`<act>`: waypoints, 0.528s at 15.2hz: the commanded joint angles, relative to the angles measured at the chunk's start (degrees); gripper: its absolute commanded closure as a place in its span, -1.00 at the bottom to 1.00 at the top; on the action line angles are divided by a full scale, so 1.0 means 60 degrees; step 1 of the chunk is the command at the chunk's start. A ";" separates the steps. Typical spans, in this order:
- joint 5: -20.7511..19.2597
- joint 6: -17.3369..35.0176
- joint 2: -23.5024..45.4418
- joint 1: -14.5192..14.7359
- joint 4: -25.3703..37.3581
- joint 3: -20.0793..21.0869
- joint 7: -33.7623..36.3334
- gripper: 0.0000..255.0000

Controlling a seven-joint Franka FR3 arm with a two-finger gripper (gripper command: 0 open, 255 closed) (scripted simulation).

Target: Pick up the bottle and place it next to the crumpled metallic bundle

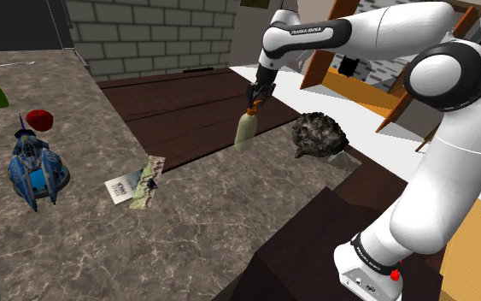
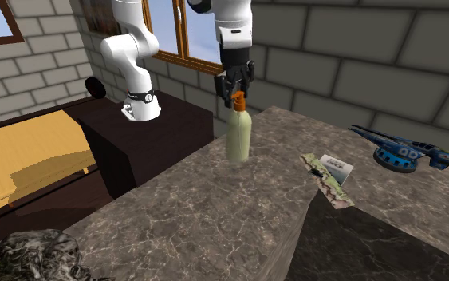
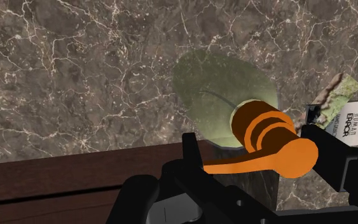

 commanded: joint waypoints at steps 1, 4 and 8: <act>-0.0014 -0.0243 -0.0032 0.0007 0.0213 0.0002 0.0041 1.00; -0.0033 -0.0601 -0.0103 0.0003 0.0502 -0.0003 0.0079 1.00; -0.0053 -0.1087 -0.0169 -0.0002 0.0924 -0.0009 0.0128 1.00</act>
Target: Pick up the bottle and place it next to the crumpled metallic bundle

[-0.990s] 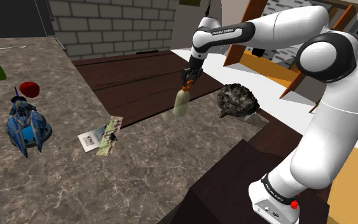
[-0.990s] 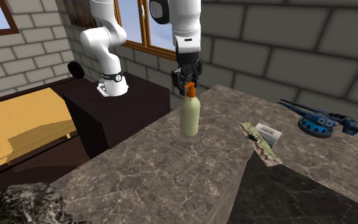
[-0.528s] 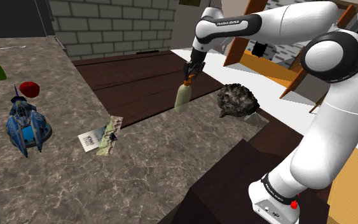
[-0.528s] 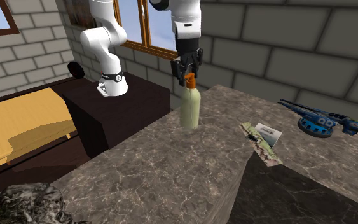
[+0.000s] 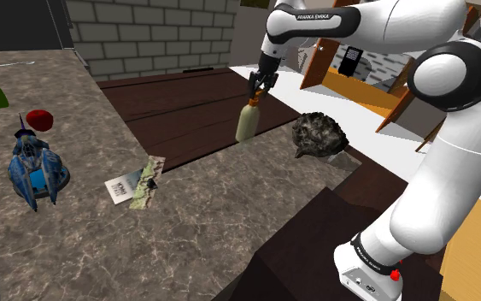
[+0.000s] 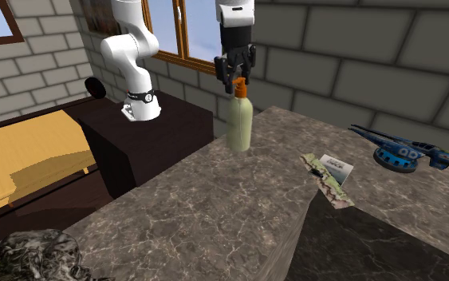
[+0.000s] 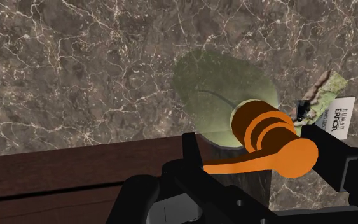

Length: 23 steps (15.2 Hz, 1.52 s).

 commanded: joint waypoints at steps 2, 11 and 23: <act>-0.0011 -0.0368 -0.0027 -0.0014 0.0340 -0.0009 0.0021 1.00; -0.0033 -0.1526 -0.0005 -0.0037 0.1524 -0.0018 0.0125 1.00; -0.0046 -0.1706 -0.1158 -0.1075 0.0375 -0.0746 -0.1637 1.00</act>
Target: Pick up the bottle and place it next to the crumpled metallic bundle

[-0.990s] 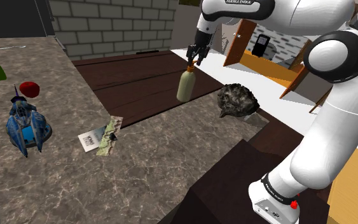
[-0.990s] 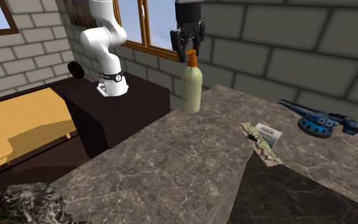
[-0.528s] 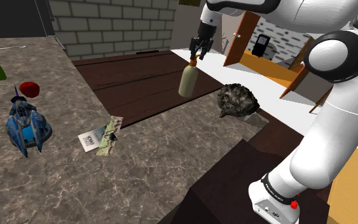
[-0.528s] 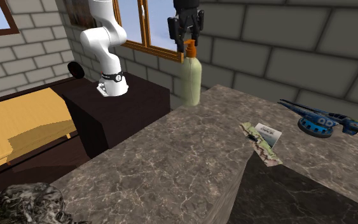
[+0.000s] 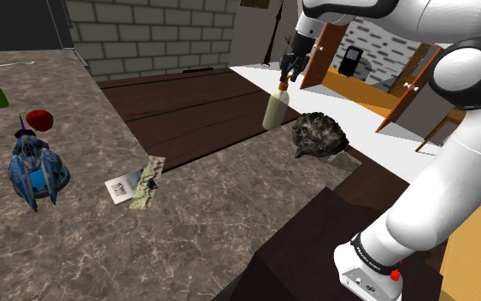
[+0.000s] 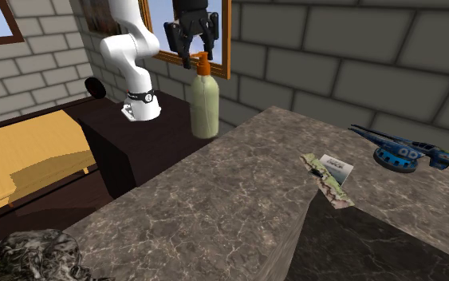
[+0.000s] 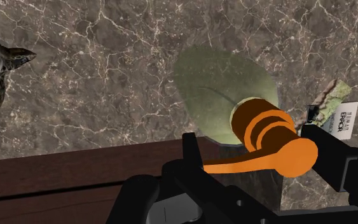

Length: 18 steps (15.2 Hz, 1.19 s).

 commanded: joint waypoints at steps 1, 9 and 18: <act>-0.0015 0.0014 -0.0204 -0.0200 -0.0251 -0.0156 -0.0377 1.00; -0.0066 -0.0081 -0.0541 -0.1127 -0.0656 -0.0933 -0.2076 1.00; 0.0012 -0.0390 -0.0172 -0.2245 -0.0185 -0.1849 -0.4088 1.00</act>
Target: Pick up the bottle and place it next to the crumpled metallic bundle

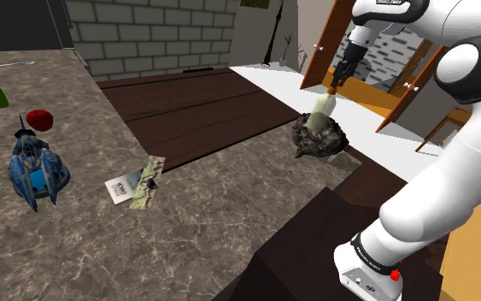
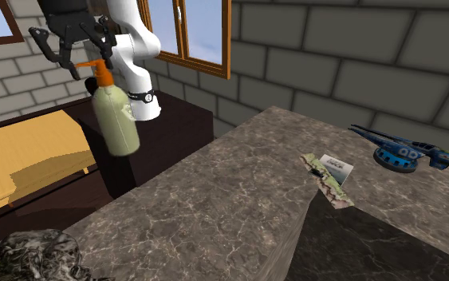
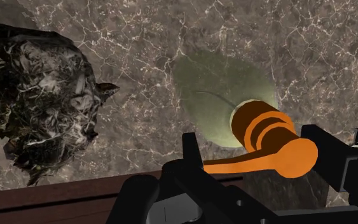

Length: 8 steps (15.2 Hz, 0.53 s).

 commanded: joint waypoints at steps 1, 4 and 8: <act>0.0044 -0.0087 0.0155 -0.0243 0.0201 -0.0180 -0.0431 1.00; 0.0152 -0.0256 0.0496 -0.0668 0.0626 -0.0465 -0.1121 1.00; 0.0353 -0.0525 0.1062 -0.1256 0.1341 -0.0789 -0.1982 1.00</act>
